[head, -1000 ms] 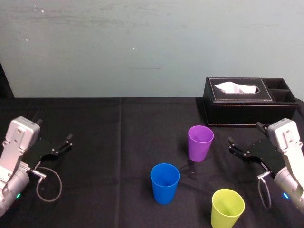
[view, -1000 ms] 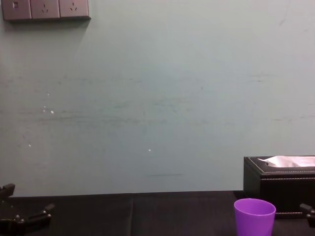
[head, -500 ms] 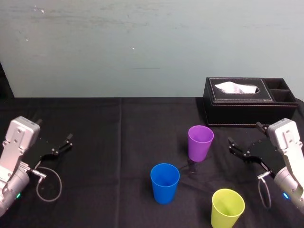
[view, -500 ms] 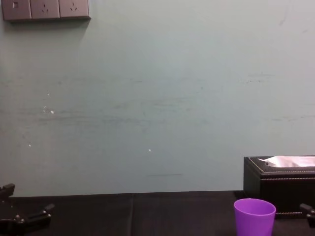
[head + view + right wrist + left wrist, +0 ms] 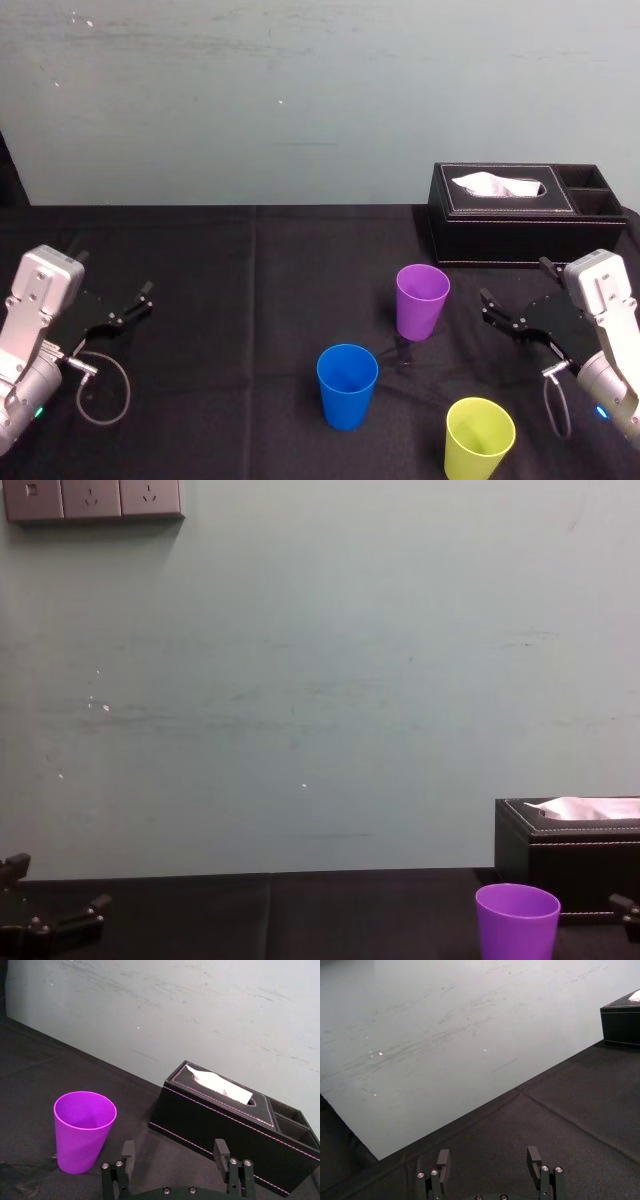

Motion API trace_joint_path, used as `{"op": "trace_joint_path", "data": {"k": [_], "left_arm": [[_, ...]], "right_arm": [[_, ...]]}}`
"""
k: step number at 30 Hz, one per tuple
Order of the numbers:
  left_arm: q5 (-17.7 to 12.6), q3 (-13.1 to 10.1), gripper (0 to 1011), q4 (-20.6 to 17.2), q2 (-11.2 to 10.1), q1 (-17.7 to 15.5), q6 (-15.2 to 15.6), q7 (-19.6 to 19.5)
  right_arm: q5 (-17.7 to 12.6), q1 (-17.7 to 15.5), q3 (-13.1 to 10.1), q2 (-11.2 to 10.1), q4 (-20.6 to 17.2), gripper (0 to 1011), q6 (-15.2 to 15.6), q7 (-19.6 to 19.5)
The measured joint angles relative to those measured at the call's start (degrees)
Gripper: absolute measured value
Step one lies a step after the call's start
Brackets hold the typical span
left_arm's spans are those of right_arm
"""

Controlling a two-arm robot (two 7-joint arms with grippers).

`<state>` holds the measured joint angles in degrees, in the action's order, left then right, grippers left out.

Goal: Stack the three plastic cups sequentially using one hand.

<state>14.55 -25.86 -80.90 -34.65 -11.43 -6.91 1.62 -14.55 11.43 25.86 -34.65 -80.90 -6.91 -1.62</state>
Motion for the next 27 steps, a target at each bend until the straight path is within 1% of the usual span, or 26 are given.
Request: {"op": "trace_joint_path", "data": {"k": [27], "left_arm": [[0.0,0.0,1000,0.0,0.0,0.0,0.0,0.0]], "right_arm": [[0.0,0.0,0.0,0.0,0.0,1000,0.0,0.0]]}}
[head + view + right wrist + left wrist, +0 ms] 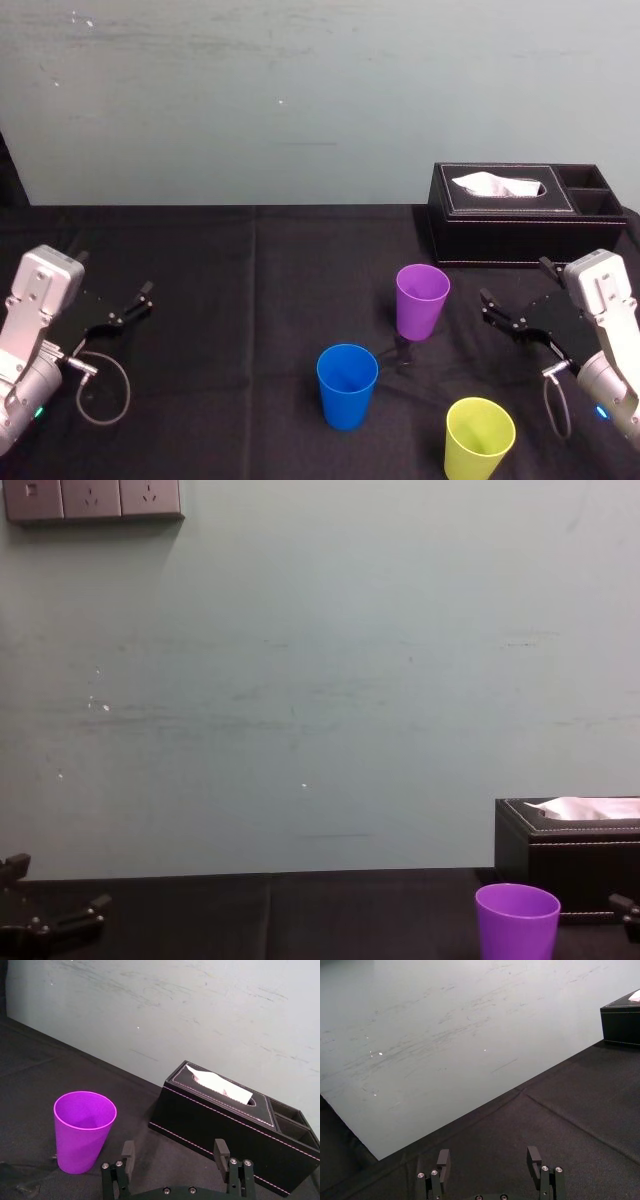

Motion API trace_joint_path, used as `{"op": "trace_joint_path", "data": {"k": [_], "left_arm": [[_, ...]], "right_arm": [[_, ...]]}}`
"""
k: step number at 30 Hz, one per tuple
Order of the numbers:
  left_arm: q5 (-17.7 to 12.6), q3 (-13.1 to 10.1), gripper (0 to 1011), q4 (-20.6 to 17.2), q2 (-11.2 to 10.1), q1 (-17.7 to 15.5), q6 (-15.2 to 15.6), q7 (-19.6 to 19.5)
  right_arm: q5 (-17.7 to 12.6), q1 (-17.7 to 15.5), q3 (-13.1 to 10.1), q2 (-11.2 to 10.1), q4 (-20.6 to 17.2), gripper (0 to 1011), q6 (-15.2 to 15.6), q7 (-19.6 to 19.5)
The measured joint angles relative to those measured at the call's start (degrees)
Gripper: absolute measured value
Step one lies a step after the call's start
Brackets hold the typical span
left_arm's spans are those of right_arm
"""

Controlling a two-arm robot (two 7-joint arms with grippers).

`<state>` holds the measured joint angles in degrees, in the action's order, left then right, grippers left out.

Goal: Stack the three plastic cups sequentially using one hand.

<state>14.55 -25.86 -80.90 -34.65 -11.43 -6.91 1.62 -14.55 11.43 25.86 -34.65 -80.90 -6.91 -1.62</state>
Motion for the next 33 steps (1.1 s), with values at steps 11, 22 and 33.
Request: {"op": "trace_joint_path", "data": {"k": [11,22,33], "left_arm": [[0.0,0.0,1000,0.0,0.0,0.0,0.0,0.0],[0.0,0.0,1000,0.0,0.0,0.0,0.0,0.0],[0.0,0.0,1000,0.0,0.0,0.0,0.0,0.0]], "right_arm": [[0.01,-0.03,-0.06,0.02,-0.02,1000,0.0,0.01],[1.63,-3.62,-2.92,-1.15,-5.08,1000,-0.49,-0.85],[-1.04,-10.13,-7.37,-6.61,-11.84,1000,0.07,2.74]]}}
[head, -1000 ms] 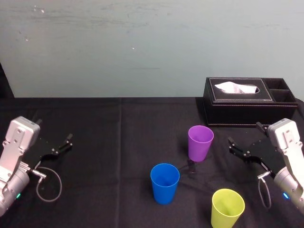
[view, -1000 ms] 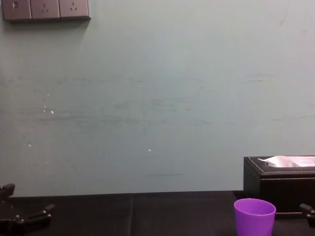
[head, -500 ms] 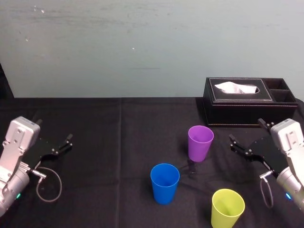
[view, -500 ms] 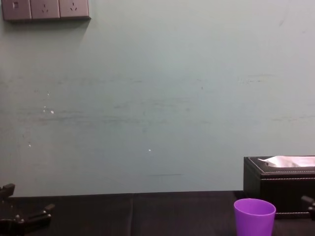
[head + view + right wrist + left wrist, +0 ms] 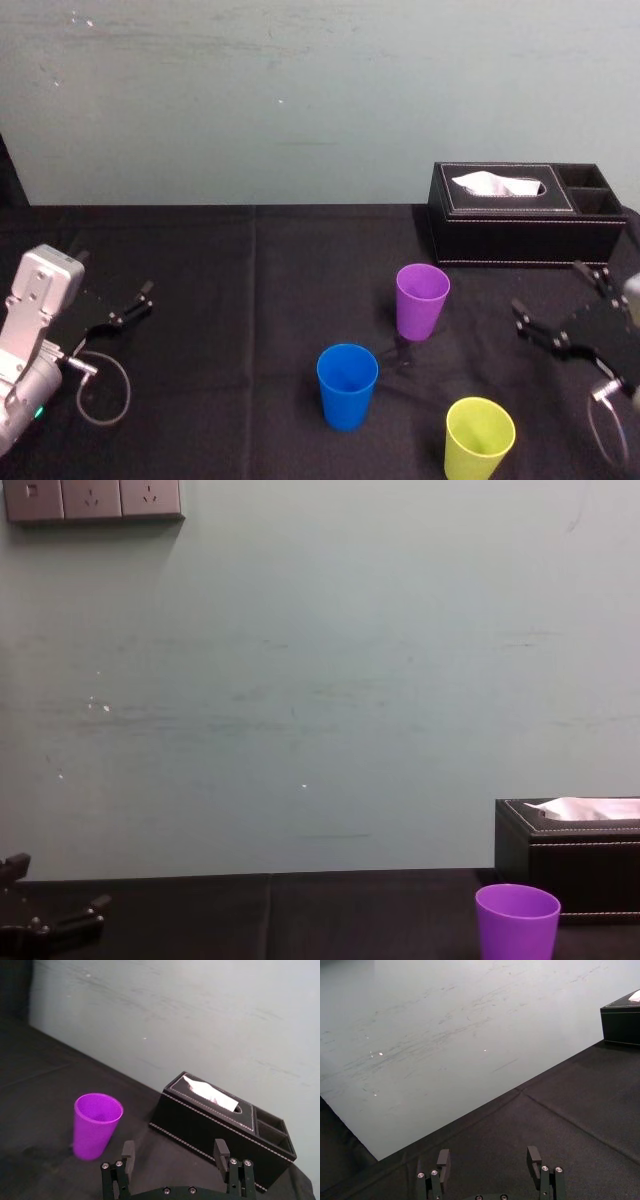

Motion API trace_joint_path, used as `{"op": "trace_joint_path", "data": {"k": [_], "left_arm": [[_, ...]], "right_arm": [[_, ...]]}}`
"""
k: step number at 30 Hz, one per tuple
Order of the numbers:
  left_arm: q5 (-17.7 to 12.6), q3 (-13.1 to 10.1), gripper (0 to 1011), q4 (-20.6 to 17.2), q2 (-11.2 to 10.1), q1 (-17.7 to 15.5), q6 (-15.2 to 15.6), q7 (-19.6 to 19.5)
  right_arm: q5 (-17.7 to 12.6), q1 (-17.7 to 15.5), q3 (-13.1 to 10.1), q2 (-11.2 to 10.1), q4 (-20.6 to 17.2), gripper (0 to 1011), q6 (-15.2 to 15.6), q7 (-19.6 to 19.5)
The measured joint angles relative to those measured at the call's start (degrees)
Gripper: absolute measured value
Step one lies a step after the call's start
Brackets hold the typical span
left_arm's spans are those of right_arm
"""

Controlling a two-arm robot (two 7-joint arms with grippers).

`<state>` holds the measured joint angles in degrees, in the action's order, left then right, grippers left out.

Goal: Stack the three plastic cups sequentially using one hand.

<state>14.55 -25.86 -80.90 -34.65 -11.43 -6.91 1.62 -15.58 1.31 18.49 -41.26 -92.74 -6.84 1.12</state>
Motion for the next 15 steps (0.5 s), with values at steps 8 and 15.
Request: {"op": "trace_joint_path", "data": {"k": [8,15], "left_arm": [[0.0,0.0,1000,0.0,0.0,0.0,0.0,0.0],[0.0,0.0,1000,0.0,0.0,0.0,0.0,0.0]], "right_arm": [[-5.6,-9.1,-5.01,-7.07,-5.57,1000,-1.78,7.02],[-9.36,-16.05,-8.56,-11.87,-7.26,1000,-5.46,13.42]]}}
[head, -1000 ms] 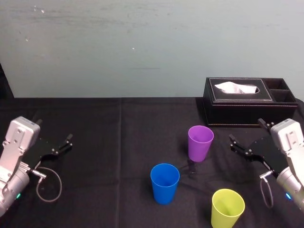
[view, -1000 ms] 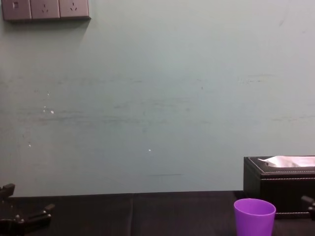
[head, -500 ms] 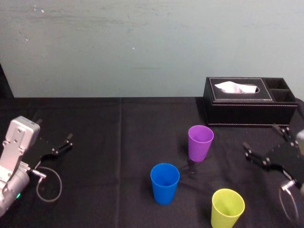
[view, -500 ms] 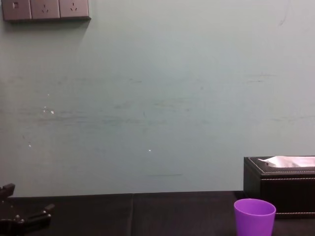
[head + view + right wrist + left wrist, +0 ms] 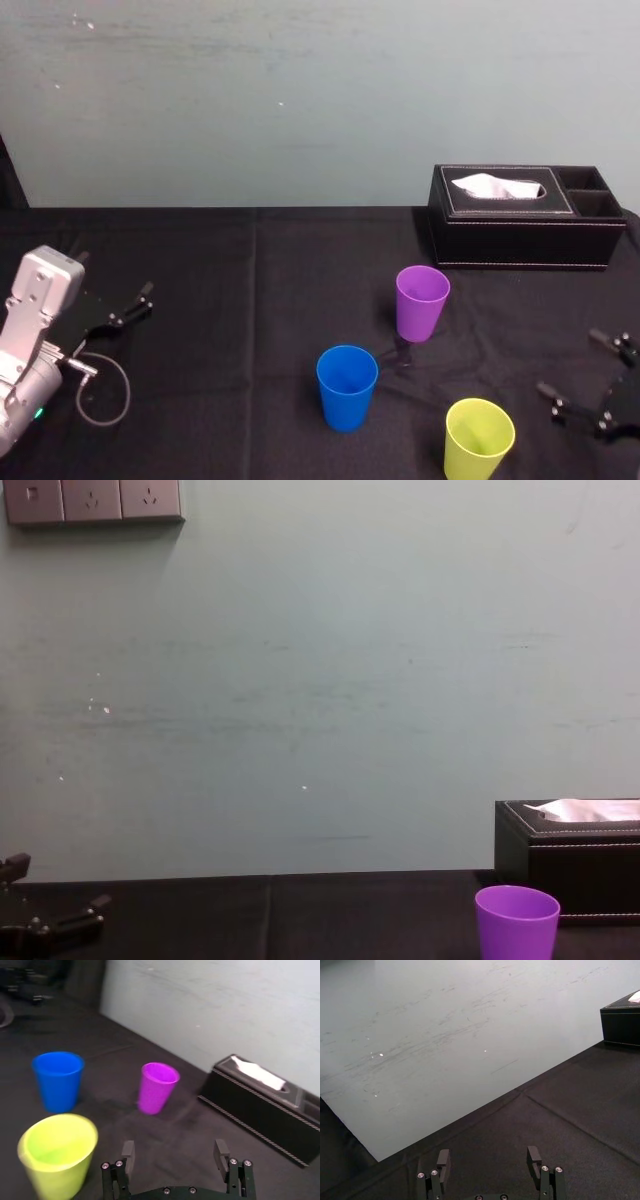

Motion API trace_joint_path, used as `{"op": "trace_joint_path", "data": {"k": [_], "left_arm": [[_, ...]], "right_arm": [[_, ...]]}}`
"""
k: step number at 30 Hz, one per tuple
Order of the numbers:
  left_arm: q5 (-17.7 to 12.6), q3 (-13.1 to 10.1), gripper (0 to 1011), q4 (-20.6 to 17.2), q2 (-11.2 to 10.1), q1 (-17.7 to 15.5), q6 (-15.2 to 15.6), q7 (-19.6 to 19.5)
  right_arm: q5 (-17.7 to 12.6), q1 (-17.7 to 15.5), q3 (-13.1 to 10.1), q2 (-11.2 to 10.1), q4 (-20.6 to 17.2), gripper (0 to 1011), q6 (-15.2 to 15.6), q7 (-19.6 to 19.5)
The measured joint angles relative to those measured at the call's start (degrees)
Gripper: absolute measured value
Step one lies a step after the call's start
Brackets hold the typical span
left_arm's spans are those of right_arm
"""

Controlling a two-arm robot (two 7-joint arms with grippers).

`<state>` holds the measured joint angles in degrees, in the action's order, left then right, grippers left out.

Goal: Stack the three plastic cups sequentially using one hand.

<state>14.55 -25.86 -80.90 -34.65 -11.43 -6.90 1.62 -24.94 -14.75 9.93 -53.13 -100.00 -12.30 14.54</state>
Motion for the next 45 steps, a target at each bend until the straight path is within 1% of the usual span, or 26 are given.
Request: {"op": "trace_joint_path", "data": {"k": [1,3,4,6,7,9,11,14,17,19,20,21,23,27,30,35,45], "left_arm": [[0.0,0.0,1000,0.0,0.0,0.0,0.0,0.0],[0.0,0.0,1000,0.0,0.0,0.0,0.0,0.0],[0.0,0.0,1000,0.0,0.0,0.0,0.0,0.0],[0.0,0.0,1000,0.0,0.0,0.0,0.0,0.0],[0.0,0.0,1000,0.0,0.0,0.0,0.0,0.0],[0.0,0.0,1000,0.0,0.0,0.0,0.0,0.0],[0.0,0.0,1000,0.0,0.0,0.0,0.0,0.0],[0.0,0.0,1000,0.0,0.0,0.0,-0.01,0.0],[0.0,0.0,1000,0.0,0.0,0.0,0.0,0.0],[0.0,0.0,1000,0.0,0.0,0.0,0.0,0.0],[0.0,0.0,1000,0.0,0.0,0.0,0.0,0.0],[0.0,0.0,1000,0.0,0.0,0.0,0.0,0.0],[0.0,0.0,1000,0.0,0.0,0.0,0.0,0.0],[0.0,0.0,1000,0.0,0.0,0.0,0.0,0.0],[0.0,0.0,1000,0.0,0.0,0.0,0.0,0.0],[0.0,0.0,1000,0.0,0.0,0.0,0.0,0.0],[0.0,0.0,1000,0.0,0.0,0.0,0.0,0.0]], "right_arm": [[-0.71,-0.85,-0.42,-0.83,0.29,1000,-1.01,1.87],[-1.38,-1.42,-0.62,-1.68,0.97,1000,-1.83,4.02],[-1.93,-1.63,-0.65,-2.25,1.61,1000,-2.45,5.97],[-2.32,-1.65,-0.55,-2.77,2.4,1000,-3.12,8.21],[-2.46,-1.43,-0.19,-3.12,3.27,1000,-3.69,10.26],[-2.47,-1.02,0.28,-3.32,4.09,1000,-4.24,12.17],[-2.43,-0.36,0.92,-3.34,4.98,1000,-4.72,13.98],[-2.1,1.55,2.63,-2.78,7.0,1000,-5.46,18.22],[-2.02,2.62,3.56,-2.27,7.94,1000,-5.47,20.25],[-2.31,3.59,4.32,-1.67,8.49,1000,-4.65,22.1],[-3.03,4.03,4.61,-1.22,8.65,1000,-3.55,23.02],[-3.03,4.03,4.61,-1.22,8.65,1000,-3.55,23.02],[-5.44,4.65,4.71,-0.38,8.84,1000,-0.89,24.75],[-8.62,5.18,4.57,0.62,9.0,1000,2.28,26.87],[-9.55,5.37,4.52,1.07,9.02,1000,3.54,27.76],[-10.03,5.83,4.83,1.77,8.96,1000,4.85,28.7],[-8.92,7.34,6.33,2.83,8.74,1000,5.36,29.41]]}}
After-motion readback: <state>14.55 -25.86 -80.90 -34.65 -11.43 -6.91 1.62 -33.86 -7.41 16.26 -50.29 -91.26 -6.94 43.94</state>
